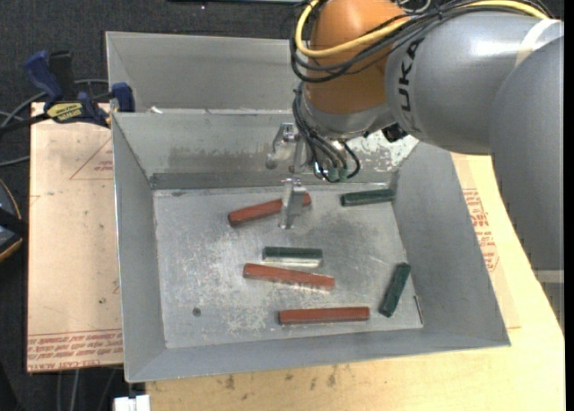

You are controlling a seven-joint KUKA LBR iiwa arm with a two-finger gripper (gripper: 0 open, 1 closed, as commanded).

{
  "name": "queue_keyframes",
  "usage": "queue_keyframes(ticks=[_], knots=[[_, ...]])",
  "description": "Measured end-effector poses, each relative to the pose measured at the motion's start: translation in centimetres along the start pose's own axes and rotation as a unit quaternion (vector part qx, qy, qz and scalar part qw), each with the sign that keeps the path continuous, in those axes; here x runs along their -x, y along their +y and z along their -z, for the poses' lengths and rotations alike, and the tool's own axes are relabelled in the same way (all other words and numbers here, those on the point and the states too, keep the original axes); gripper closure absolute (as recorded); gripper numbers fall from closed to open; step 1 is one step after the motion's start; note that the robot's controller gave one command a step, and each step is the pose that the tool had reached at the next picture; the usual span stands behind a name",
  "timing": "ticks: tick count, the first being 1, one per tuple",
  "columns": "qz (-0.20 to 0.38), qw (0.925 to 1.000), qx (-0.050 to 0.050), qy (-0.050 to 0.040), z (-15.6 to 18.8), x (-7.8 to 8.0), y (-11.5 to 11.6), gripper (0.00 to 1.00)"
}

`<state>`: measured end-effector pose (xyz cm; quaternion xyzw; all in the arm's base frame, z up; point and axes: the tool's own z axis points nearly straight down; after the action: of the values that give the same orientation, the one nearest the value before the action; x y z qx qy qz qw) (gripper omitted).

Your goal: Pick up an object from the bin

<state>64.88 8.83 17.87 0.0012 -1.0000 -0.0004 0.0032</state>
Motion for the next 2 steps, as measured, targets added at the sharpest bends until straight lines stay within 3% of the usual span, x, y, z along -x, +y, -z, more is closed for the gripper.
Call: queue_keyframes(ticks=[1, 2], knots=[[-0.001, 1.0000, 0.000, -0.0041, 0.51, 0.17, -0.07, 1.00], [-0.002, 1.0000, 0.000, -0.0040, 0.51, 0.18, -0.08, 0.00]])
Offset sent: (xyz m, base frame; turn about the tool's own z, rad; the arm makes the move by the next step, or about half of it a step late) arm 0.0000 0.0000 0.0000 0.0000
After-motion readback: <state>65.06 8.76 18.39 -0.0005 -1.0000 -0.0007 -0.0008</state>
